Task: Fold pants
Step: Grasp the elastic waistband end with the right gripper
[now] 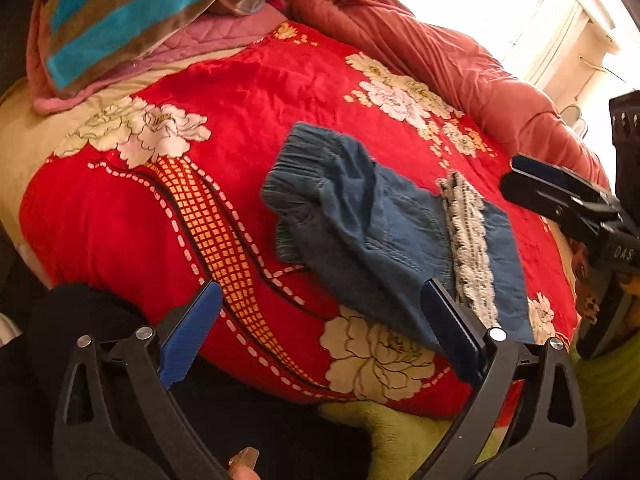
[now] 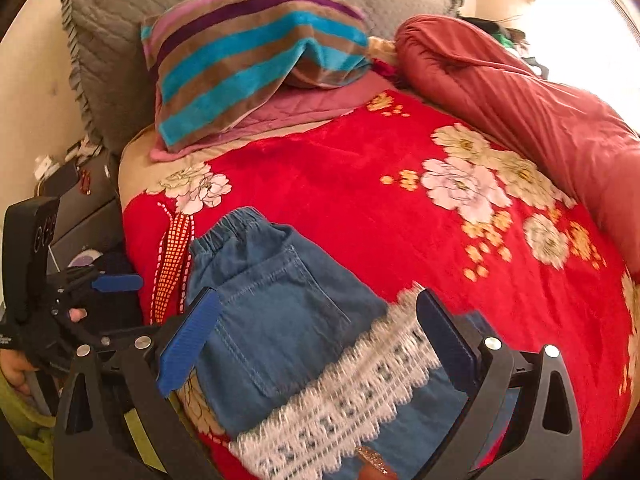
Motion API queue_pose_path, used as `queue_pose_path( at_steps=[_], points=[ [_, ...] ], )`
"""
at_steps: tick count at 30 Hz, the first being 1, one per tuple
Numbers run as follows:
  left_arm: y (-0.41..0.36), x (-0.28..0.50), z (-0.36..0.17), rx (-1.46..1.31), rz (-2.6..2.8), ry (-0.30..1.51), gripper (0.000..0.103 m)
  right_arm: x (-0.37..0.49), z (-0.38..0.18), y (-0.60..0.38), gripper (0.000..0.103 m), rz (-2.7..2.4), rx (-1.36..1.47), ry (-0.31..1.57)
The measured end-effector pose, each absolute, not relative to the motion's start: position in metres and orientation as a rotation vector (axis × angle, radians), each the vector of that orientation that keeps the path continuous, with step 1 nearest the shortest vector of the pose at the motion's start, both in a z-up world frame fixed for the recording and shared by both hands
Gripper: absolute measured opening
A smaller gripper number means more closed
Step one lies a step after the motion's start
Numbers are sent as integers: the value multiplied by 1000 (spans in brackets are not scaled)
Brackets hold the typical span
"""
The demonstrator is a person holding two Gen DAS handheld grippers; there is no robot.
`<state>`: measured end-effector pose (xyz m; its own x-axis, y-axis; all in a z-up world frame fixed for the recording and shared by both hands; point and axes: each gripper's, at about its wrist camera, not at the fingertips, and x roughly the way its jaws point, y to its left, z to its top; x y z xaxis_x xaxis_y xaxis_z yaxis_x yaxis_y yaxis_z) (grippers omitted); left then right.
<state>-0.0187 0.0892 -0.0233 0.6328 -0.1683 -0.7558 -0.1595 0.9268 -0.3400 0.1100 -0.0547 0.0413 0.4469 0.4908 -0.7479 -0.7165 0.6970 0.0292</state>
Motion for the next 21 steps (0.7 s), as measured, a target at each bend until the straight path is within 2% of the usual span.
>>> queue_pose_path(
  at_steps=[19, 20, 21],
  points=[
    [115, -12, -40, -536, -58, 852, 93, 146, 17, 22, 98, 919, -374, 903],
    [115, -11, -40, -540, -63, 850, 92, 146, 16, 24, 98, 928, -383, 904],
    [114, -11, -40, -551, -76, 849, 87, 146, 16, 25, 98, 935, -387, 905]
  ],
)
